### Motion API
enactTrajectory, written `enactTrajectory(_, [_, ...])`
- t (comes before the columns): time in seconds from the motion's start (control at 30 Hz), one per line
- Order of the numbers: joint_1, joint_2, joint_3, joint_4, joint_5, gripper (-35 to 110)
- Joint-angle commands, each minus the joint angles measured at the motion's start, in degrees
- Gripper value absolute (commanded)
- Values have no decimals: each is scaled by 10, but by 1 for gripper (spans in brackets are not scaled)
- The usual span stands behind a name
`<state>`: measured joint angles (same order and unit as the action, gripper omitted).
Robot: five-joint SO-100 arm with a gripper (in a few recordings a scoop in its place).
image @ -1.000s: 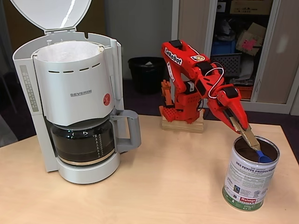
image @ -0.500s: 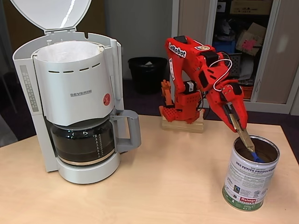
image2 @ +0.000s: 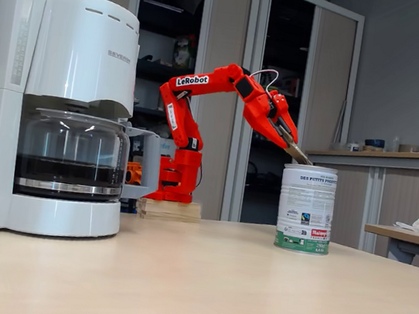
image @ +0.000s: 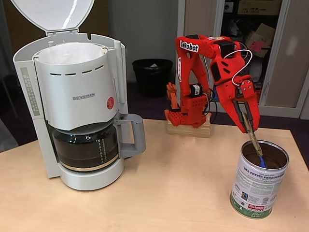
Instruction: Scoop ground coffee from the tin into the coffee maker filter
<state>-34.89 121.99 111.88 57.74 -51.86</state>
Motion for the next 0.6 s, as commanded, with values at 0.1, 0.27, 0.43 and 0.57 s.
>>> enactTrajectory(0.1, [-18,-31,-101,82,-82,0])
enactTrajectory(0.27, [-12,-54,-133,125,-106,0])
enactTrajectory(0.43, [-14,-62,-106,116,-117,0])
enactTrajectory(0.57, [-19,-69,-88,108,-120,0])
